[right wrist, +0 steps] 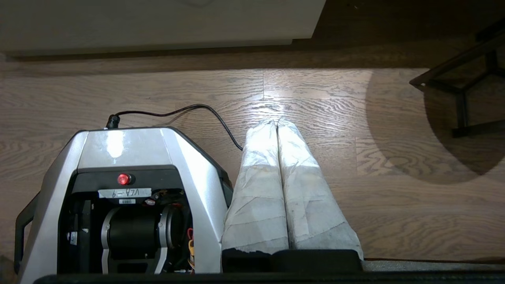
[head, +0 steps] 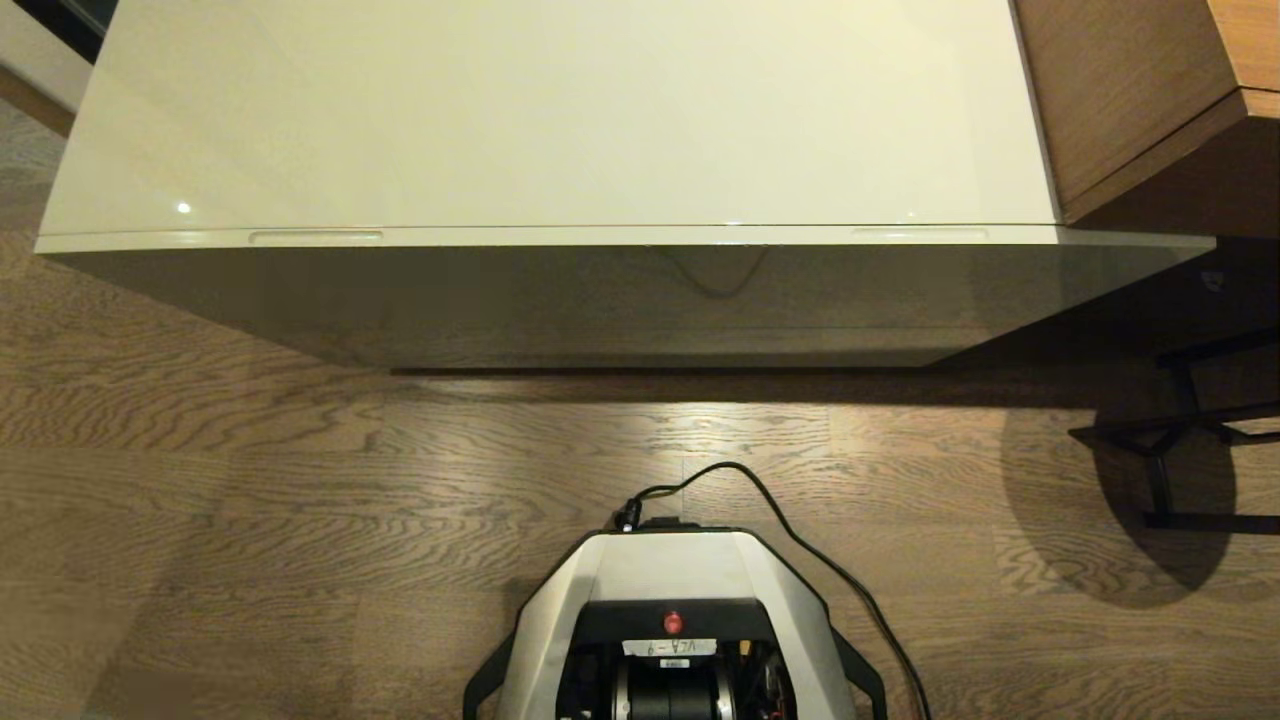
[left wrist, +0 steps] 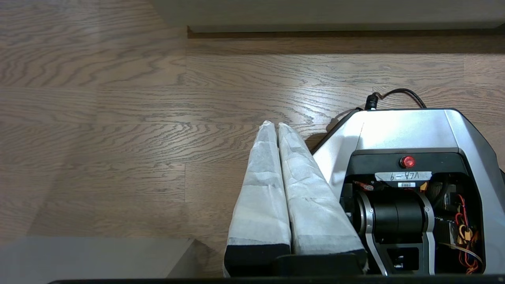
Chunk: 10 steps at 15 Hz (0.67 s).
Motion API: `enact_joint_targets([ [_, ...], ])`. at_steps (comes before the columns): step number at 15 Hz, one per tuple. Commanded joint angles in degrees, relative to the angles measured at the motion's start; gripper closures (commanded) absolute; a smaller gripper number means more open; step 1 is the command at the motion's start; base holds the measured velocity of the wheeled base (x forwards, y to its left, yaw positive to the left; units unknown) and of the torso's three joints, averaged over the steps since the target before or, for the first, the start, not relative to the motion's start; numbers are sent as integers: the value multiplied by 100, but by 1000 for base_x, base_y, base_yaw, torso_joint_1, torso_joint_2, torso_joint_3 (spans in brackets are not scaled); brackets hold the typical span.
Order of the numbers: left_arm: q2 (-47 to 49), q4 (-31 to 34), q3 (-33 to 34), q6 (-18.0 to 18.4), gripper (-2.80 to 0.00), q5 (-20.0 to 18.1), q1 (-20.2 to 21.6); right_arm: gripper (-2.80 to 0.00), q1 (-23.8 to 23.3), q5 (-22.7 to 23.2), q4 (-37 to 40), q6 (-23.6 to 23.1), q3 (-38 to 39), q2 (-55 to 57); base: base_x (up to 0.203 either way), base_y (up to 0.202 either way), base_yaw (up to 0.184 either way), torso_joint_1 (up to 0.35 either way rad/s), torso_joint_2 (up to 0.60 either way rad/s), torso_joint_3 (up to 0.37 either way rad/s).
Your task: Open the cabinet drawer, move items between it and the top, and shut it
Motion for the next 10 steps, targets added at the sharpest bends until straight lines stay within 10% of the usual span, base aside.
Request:
enact_joint_targets([
  [1, 9, 2, 0, -1, 0, 4, -3, 0, 1, 0, -3, 4, 9, 4, 0, 0, 0, 0, 0, 0],
  [10, 9, 2, 0, -1, 0, 4, 6, 0, 9, 0, -3, 4, 9, 4, 0, 0, 0, 0, 0, 0],
])
